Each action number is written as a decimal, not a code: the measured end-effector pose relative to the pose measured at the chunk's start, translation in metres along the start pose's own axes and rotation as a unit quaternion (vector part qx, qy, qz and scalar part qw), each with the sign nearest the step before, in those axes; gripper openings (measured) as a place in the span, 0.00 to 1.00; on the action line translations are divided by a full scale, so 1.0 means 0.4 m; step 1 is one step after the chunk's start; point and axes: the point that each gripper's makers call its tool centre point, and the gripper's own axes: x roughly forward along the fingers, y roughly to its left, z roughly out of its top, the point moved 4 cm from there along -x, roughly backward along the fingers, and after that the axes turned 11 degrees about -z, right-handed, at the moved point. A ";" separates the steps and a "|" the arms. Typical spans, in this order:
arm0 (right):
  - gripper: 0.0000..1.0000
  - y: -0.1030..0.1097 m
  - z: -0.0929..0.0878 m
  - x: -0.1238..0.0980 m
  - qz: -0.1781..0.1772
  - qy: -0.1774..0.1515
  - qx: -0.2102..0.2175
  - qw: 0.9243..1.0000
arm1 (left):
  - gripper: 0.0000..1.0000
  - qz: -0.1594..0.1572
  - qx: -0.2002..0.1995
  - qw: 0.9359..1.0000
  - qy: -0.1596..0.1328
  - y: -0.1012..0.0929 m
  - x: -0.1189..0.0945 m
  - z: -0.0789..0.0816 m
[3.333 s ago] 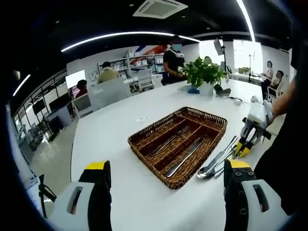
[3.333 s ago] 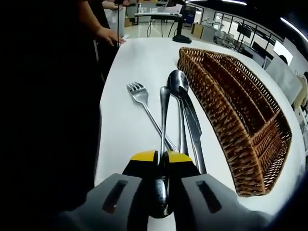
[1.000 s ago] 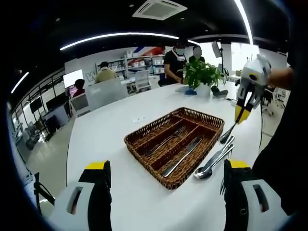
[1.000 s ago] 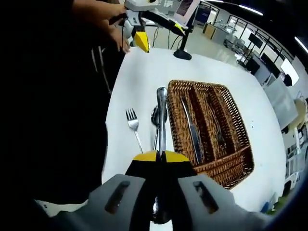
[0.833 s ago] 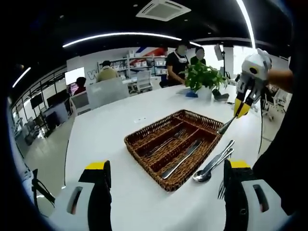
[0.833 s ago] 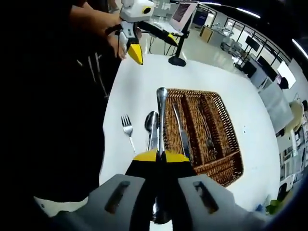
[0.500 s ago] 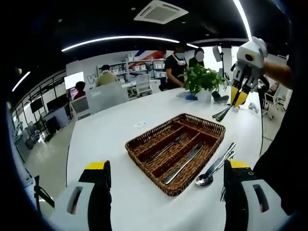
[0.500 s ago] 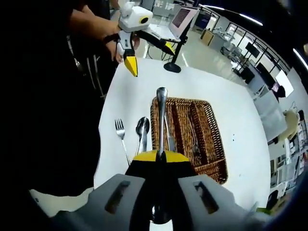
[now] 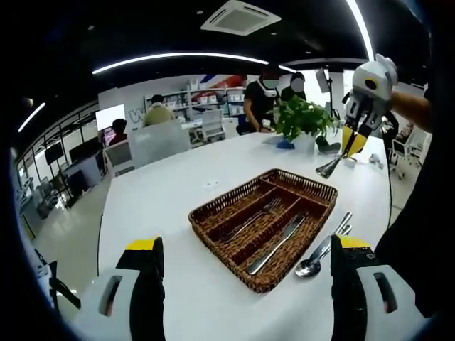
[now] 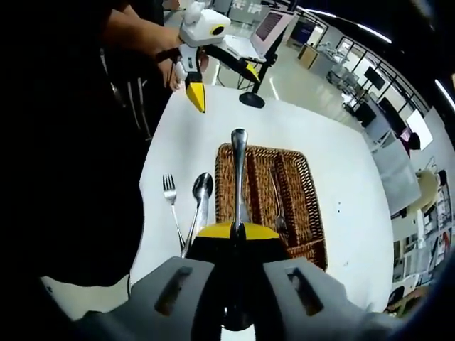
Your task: Arrange the knives, forks, and spoons in their matching storage slots by inserting each utensil handle-first until every utensil is classified and aligned in the correct compartment
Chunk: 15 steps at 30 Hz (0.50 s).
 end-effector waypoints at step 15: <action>0.00 -0.078 -0.014 0.056 -0.025 0.008 -0.029 0.999 | 0.99 -0.005 0.000 1.000 0.002 0.025 0.005 -0.007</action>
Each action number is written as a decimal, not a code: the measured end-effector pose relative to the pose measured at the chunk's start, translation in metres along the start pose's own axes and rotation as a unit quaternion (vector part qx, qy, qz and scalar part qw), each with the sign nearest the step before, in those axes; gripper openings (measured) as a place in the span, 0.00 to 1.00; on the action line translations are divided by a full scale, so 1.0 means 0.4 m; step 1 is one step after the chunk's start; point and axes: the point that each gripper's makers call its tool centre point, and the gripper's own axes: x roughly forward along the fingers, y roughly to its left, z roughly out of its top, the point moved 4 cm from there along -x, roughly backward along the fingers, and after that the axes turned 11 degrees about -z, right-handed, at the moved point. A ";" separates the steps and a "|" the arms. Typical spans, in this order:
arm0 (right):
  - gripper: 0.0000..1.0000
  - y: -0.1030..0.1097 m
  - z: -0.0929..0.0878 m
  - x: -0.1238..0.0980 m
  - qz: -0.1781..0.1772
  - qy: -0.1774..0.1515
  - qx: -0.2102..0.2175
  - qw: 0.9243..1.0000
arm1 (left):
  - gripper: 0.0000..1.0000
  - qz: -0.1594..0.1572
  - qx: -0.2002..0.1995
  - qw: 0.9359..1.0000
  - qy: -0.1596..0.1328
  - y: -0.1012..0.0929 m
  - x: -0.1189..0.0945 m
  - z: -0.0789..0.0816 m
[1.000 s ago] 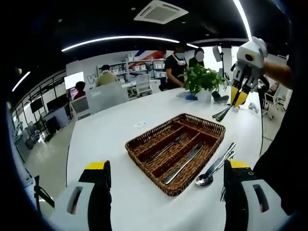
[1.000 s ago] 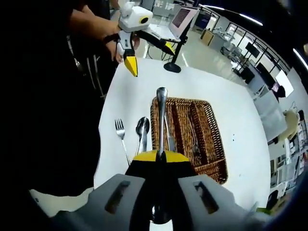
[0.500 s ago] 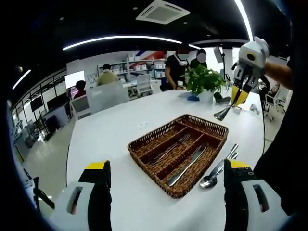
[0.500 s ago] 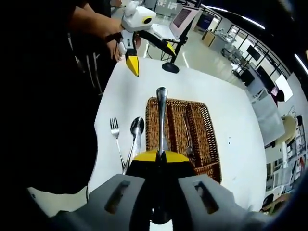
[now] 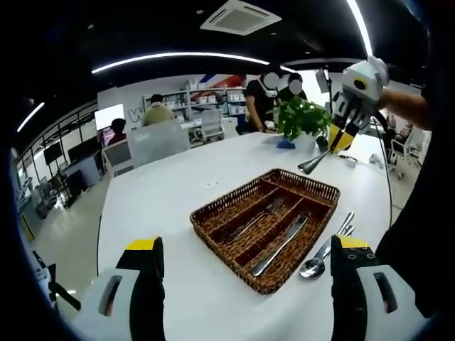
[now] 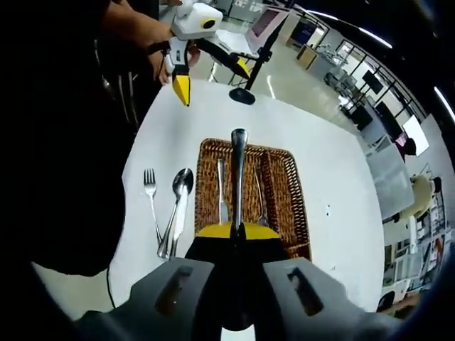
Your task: Arrange the knives, forks, and spoons in their matching storage slots by inserting each utensil handle-first until every utensil is classified and aligned in the correct compartment
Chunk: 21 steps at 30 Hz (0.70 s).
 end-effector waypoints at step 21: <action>0.00 -0.040 0.009 0.072 -0.007 -0.004 -0.030 1.000 | 0.99 0.000 -0.003 1.000 0.013 -0.046 -0.008 -0.053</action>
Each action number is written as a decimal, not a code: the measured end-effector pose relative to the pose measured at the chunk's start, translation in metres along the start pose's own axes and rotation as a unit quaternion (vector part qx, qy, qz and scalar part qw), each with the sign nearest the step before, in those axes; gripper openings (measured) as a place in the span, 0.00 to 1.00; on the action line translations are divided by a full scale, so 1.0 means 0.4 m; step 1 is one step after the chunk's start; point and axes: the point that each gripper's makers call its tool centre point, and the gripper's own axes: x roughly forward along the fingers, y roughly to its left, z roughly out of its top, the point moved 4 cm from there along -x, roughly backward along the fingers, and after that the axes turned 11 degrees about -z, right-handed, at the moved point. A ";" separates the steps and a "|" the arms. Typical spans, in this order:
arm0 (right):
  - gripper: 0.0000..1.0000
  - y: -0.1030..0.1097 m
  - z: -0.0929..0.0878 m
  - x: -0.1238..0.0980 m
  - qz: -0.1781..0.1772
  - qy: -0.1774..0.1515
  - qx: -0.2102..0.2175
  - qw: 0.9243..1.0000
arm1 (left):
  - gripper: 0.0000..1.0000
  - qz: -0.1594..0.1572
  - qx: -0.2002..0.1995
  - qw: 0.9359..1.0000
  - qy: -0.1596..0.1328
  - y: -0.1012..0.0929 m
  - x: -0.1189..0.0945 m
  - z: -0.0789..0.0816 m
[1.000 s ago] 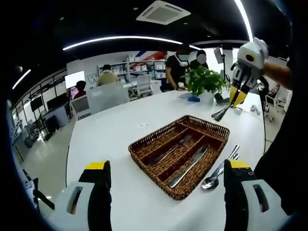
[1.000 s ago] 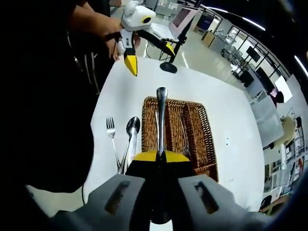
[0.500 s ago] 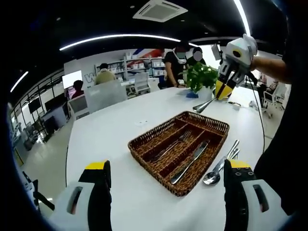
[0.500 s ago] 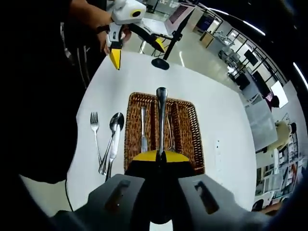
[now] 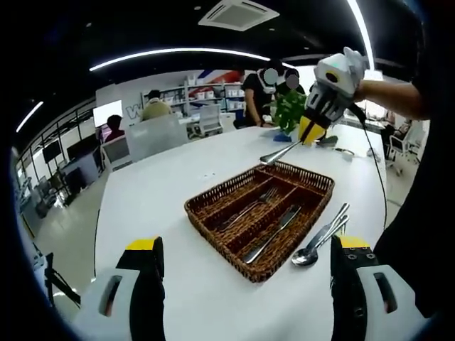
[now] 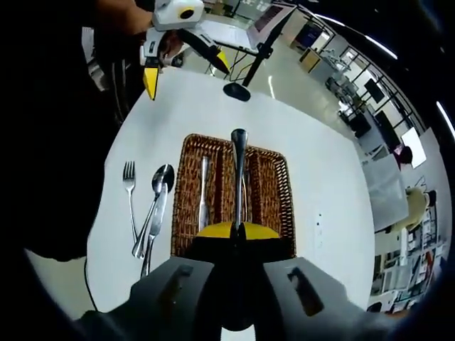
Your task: Arrange the knives, forks, and spoons in their matching storage slots by inserting each utensil handle-first until every utensil is classified and aligned in the correct compartment
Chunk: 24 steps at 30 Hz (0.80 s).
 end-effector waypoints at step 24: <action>0.00 -0.087 -0.011 0.050 -0.006 -0.001 -0.016 1.000 | 0.99 0.025 -0.006 1.000 -0.011 0.038 -0.007 0.029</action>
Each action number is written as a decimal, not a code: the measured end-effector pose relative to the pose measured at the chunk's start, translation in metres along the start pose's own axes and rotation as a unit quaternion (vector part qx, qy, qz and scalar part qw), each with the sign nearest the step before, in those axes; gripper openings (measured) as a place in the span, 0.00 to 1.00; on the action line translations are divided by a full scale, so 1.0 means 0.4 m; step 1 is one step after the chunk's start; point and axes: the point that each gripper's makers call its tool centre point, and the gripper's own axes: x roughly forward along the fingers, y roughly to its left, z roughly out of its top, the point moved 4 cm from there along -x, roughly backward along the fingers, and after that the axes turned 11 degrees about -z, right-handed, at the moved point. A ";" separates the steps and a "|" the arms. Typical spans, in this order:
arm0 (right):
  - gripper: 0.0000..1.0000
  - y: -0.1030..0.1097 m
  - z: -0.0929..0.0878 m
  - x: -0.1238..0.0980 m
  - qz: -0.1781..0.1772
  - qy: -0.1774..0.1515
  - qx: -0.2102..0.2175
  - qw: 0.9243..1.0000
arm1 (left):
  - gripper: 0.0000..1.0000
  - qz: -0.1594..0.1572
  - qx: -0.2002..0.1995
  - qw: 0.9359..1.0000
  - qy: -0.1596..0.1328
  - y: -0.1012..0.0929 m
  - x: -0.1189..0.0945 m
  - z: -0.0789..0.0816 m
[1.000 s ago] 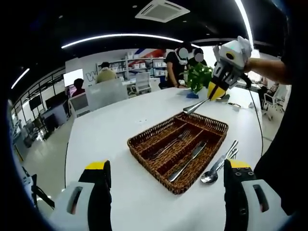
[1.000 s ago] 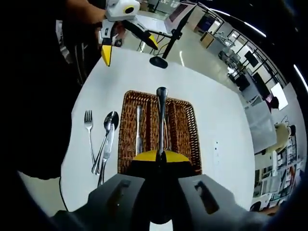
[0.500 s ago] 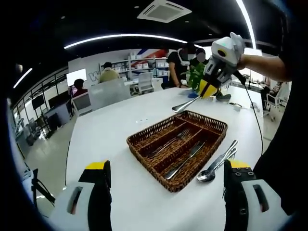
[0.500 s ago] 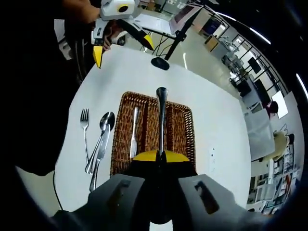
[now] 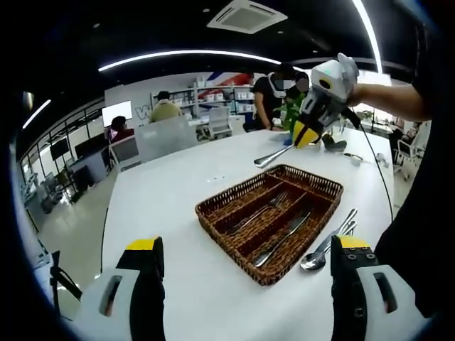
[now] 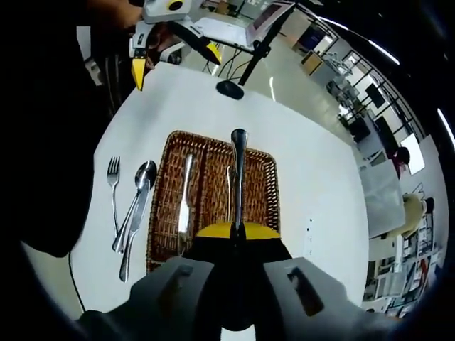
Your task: Arrange the knives, forks, and spoons in their matching storage slots by inserting each utensil handle-first until every utensil is classified and aligned in the correct compartment
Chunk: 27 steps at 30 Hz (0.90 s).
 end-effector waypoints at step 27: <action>0.00 -0.133 -0.009 0.130 -0.004 0.005 -0.028 1.000 | 0.99 -0.006 -0.017 1.000 -0.004 0.028 0.022 -0.016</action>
